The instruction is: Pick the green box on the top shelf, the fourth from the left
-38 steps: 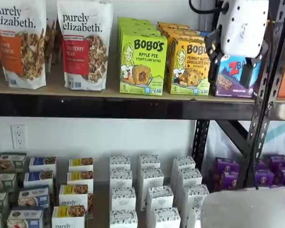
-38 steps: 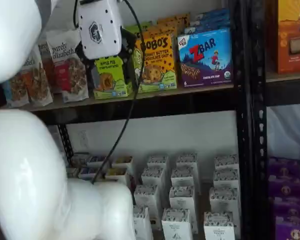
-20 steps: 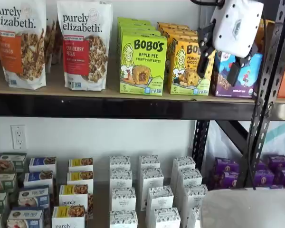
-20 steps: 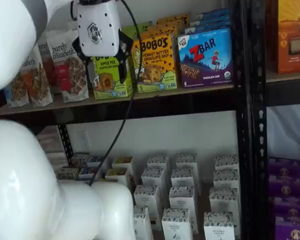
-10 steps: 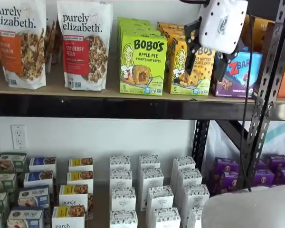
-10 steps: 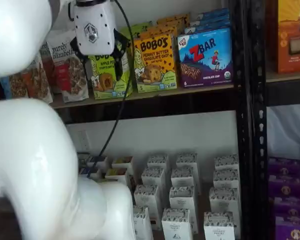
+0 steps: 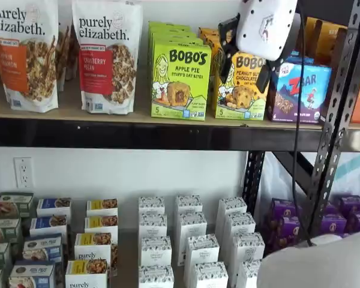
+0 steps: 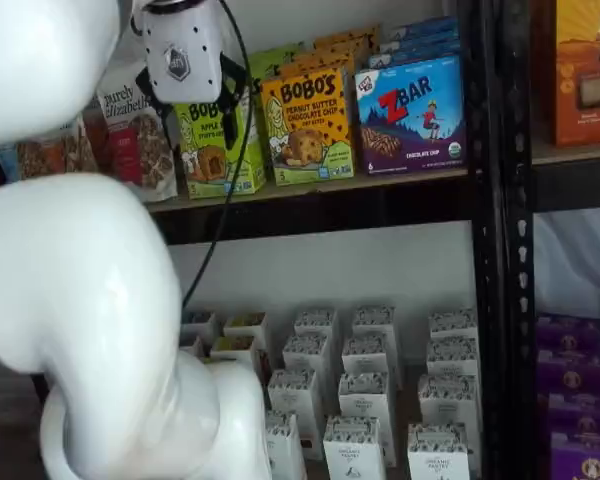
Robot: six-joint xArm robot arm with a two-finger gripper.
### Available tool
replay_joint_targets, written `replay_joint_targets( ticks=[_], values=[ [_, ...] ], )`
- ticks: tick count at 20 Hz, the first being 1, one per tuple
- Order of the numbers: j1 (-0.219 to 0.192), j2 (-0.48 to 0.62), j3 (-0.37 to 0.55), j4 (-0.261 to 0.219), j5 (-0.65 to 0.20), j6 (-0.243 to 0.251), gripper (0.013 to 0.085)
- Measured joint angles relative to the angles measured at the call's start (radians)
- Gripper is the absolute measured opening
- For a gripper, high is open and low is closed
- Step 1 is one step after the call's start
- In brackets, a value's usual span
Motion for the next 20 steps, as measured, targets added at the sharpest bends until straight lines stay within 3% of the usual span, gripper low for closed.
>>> replay_joint_targets(
  ticks=[5,9,20],
  values=[
    [0.058,0.035,-0.008,-0.090,-0.064,0.045,0.0850],
    [0.071,0.067,-0.019,-0.118,-0.119,0.056,0.0850],
    [0.065,0.214,-0.096,-0.094,-0.175,0.051,0.0850]
  ],
)
